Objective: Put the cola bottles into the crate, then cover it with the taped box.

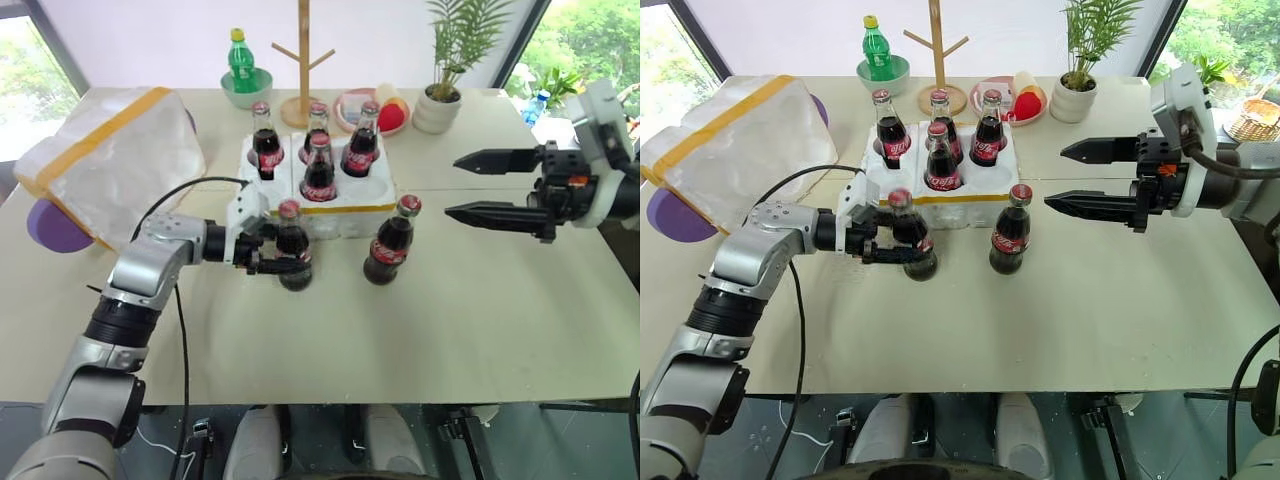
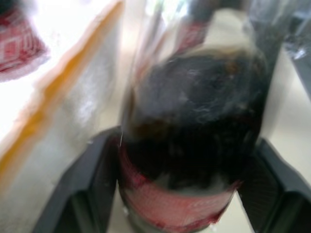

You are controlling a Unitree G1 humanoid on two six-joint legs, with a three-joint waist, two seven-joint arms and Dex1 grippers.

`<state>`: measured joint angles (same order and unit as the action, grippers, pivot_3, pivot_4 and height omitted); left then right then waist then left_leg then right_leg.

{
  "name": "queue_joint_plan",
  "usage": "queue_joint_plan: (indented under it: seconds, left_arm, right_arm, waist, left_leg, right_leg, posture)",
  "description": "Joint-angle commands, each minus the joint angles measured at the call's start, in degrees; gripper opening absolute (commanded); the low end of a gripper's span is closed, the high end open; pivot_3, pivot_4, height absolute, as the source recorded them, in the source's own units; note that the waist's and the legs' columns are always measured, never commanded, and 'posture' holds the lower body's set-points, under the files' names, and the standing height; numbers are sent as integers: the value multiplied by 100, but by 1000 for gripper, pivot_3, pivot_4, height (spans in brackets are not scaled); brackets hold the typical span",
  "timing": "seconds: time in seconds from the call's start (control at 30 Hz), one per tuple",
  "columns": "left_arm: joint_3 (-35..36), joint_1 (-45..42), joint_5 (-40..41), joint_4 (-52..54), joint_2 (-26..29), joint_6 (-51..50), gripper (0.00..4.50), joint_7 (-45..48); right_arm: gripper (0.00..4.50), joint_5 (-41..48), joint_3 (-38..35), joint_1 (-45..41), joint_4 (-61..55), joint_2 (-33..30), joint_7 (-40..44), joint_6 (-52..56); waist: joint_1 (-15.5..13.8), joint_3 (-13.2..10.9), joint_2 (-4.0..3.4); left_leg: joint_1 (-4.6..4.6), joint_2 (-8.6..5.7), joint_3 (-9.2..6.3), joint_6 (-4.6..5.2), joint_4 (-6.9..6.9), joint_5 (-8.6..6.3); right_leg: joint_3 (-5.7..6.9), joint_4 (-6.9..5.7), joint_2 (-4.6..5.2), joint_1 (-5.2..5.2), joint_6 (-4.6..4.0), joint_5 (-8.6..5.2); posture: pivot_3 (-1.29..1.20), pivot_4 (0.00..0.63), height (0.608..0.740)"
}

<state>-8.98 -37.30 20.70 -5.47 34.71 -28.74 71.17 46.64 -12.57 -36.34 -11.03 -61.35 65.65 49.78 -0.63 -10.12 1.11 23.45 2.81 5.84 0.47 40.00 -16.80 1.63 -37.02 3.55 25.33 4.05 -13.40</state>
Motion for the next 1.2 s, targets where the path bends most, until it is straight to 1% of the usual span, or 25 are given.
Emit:
queue_joint_plan:
  seconds: [0.03,0.13,0.23,0.4,0.47,0.53,0.63,0.77,0.9,1.1,1.17,1.2]
  left_arm:
    - [231,-95,346,229,234,-367,2695,255]
    - [610,-264,907,326,545,-992,2695,507]
    - [954,-592,1273,157,737,-1456,2695,507]
    - [1362,-1253,1518,-364,809,-1756,2695,320]
    - [1449,-1545,1382,-756,777,-1567,2695,176]
    - [1442,-1827,1099,-1216,713,-1126,2695,-20]
    - [1336,-2206,668,-1989,562,-422,2695,-255]
    - [1094,-2572,101,-2943,314,450,2695,-243]
    - [961,-2720,-188,-3576,-35,948,2695,-171]
    - [641,-2587,-699,-4002,-287,1496,2695,57]
    - [541,-2500,-861,-4086,-316,1675,3763,124]
    - [514,-2474,-914,-4122,-326,1747,4068,149]
  right_arm:
    - [4500,129,-286,-97,-27,-17,-48,-16]
    - [4500,107,-266,-116,52,-6,-65,-51]
    - [4500,92,-249,-91,74,13,-77,-89]
    - [4500,52,-189,-101,101,77,-95,-140]
    - [4500,32,-163,-128,116,103,-96,-153]
    - [4500,12,-143,-162,129,129,-97,-163]
    - [4500,-19,-127,-193,138,158,-94,-169]
    - [4500,-21,-125,-182,113,181,-111,-177]
    - [4500,15,-161,-122,36,213,-179,-146]
    - [4500,53,-253,24,-69,207,-293,-103]
    - [4500,35,-271,105,-123,184,-319,-126]
    - [4500,29,-276,134,-142,176,-329,-137]
  waist:
    - [8,0,1]
    - [34,-1,0]
    - [27,-3,2]
    - [-10,-4,3]
    - [-5,-4,3]
    - [-3,-4,3]
    - [-4,-4,3]
    - [-5,-4,3]
    - [-11,-4,3]
    - [-6,-5,5]
    - [-12,-5,5]
    - [-12,-5,5]
  left_leg:
    - [2,1,-1,0,0,0]
    - [2,2,0,3,-1,-2]
    - [4,3,-1,3,-1,-2]
    - [8,-2,-1,4,3,-2]
    - [8,-3,-1,4,3,-3]
    - [7,-4,1,4,2,-2]
    - [7,-4,11,4,2,-2]
    - [10,-4,17,4,2,-3]
    - [15,-4,16,6,2,-4]
    - [18,-4,15,7,2,-4]
    - [19,-5,16,7,2,-4]
    - [19,-5,15,7,2,-4]
  right_leg:
    - [1,1,-1,1,0,0]
    - [0,1,-2,4,-1,0]
    - [1,-1,-3,6,-1,-1]
    - [1,2,2,4,1,0]
    - [3,2,1,3,2,0]
    - [2,1,0,4,1,0]
    - [4,0,-3,4,1,0]
    - [5,5,-3,5,1,0]
    - [7,7,-2,6,1,-1]
    - [7,6,-3,9,2,0]
    - [7,6,-2,9,2,0]
    - [8,6,-1,9,2,0]
  posture:
    - [0,150,740]
    - [0,150,740]
    - [0,150,740]
    - [0,150,740]
    - [0,150,740]
    - [0,150,740]
    - [0,150,740]
    - [0,150,740]
    - [0,150,740]
    - [0,150,740]
    - [0,150,740]
    - [0,150,740]
